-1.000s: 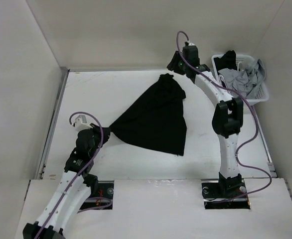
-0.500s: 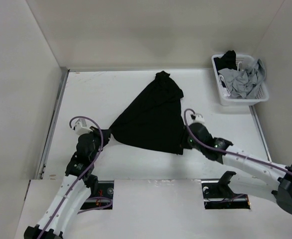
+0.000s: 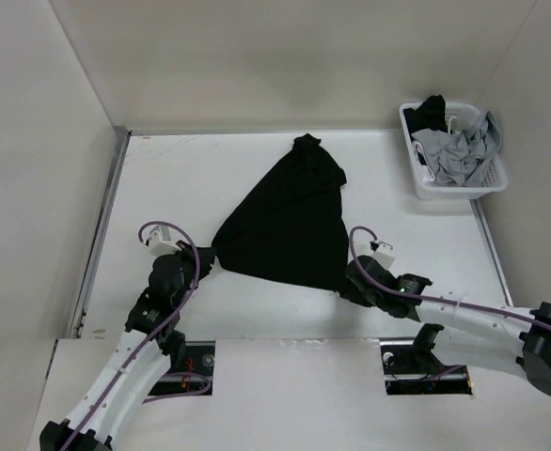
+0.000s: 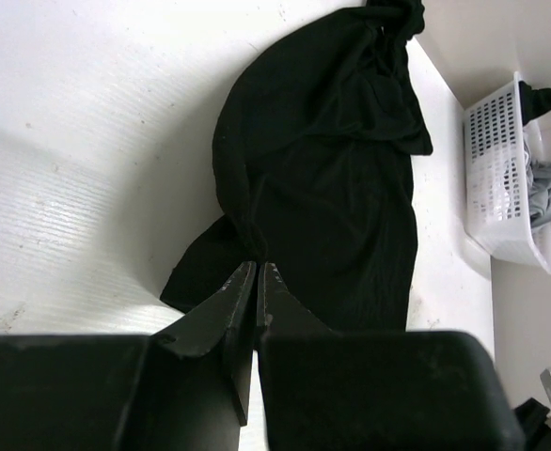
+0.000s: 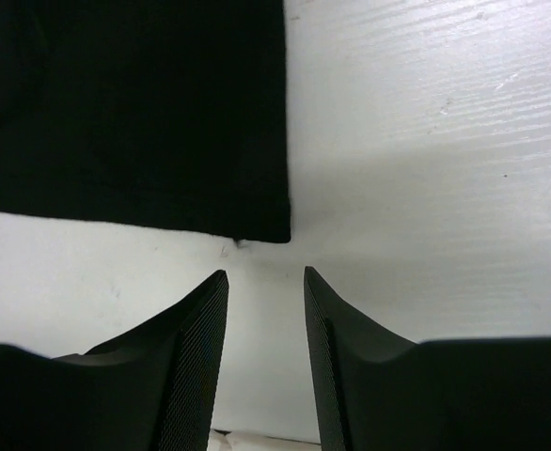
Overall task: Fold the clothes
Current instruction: Flatten the tank top out
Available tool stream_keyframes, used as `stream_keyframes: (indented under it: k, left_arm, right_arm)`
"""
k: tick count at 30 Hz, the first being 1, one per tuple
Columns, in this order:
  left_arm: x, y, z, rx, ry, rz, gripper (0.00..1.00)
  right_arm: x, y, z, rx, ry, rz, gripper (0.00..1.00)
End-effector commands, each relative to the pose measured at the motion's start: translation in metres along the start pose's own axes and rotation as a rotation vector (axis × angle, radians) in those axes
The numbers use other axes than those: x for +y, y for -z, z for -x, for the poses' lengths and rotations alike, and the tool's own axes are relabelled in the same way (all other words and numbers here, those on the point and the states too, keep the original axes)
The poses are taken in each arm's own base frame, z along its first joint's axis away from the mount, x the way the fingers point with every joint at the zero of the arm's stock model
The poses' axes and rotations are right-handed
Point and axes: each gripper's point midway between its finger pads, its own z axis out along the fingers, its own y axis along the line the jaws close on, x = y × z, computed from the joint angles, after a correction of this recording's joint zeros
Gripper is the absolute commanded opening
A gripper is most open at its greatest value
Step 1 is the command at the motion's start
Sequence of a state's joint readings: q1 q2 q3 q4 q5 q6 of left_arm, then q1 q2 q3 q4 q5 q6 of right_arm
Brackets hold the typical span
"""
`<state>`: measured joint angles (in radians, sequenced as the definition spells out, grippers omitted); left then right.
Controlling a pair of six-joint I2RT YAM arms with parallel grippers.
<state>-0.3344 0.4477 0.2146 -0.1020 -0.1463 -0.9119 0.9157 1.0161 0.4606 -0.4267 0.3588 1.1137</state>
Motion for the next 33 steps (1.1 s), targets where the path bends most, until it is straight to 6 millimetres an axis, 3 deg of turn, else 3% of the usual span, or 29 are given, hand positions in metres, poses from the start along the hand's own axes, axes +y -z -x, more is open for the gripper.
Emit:
stream_keyframes:
  k: [1,6,14,25,33]
  left_arm:
    - [-0.008,-0.003,0.004,-0.023,-0.011,-0.036,0.01]
    - [-0.008,-0.004,0.002,-0.016,-0.014,-0.037,0.01]
    - [-0.005,-0.005,0.003,-0.02,-0.012,-0.028,0.01]
    - [-0.007,-0.005,0.004,-0.022,-0.01,-0.032,0.01]
    - [-0.005,-0.005,0.004,-0.023,-0.011,-0.027,0.01]
  right_arm:
    - [0.012,-0.008,0.019,-0.063,-0.082,0.041,0.42]
    - [0.011,-0.017,0.025,-0.066,-0.096,0.051,0.39]
    - [0.008,-0.025,0.012,-0.006,-0.074,0.052,0.36]
    - [-0.005,-0.028,0.01,-0.013,-0.08,0.001,0.36]
    - [-0.004,-0.034,0.006,0.009,-0.062,-0.014,0.22]
